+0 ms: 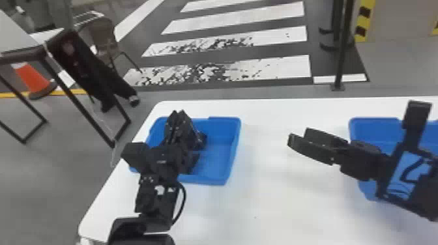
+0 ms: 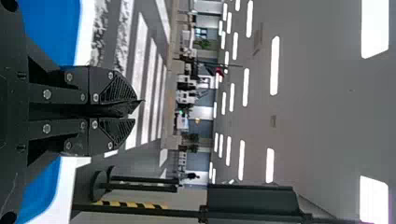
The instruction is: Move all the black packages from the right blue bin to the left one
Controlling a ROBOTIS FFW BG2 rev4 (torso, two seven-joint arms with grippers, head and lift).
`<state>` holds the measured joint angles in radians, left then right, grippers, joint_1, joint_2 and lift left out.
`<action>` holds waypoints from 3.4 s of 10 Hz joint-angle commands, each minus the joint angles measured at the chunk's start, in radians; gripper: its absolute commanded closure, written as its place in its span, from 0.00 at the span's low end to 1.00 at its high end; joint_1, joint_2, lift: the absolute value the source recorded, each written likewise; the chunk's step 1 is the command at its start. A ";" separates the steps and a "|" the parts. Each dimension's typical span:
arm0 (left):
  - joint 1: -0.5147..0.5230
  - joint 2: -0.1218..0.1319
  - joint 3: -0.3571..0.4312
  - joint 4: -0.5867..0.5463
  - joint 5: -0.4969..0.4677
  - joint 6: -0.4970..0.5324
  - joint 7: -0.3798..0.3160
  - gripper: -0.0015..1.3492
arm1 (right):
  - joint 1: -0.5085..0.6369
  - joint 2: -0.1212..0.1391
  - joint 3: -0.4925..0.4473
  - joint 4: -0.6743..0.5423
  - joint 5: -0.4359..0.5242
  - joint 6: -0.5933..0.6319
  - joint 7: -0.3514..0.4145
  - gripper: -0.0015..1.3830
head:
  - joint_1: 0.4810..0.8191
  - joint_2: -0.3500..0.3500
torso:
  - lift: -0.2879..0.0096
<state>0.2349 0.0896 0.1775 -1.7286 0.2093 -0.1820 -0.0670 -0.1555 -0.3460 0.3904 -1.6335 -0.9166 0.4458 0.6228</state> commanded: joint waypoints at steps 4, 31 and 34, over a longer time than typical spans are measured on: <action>0.062 -0.001 -0.046 -0.099 0.074 -0.017 -0.022 0.15 | 0.177 0.021 -0.247 -0.326 0.310 0.114 -0.167 0.06 | 0.63 0.97 | 0.40; 0.204 -0.001 -0.191 -0.192 0.207 -0.103 -0.048 0.17 | 0.219 0.101 -0.532 -0.245 0.707 0.391 -0.604 0.10 | 0.63 0.30 | 0.40; 0.204 -0.001 -0.197 -0.189 0.209 -0.103 -0.048 0.17 | 0.214 0.099 -0.516 -0.245 0.703 0.391 -0.604 0.10 | 0.63 0.32 | 0.40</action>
<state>0.4393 0.0893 -0.0186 -1.9187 0.4186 -0.2849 -0.1150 0.0612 -0.2462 -0.1294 -1.8802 -0.2131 0.8371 0.0186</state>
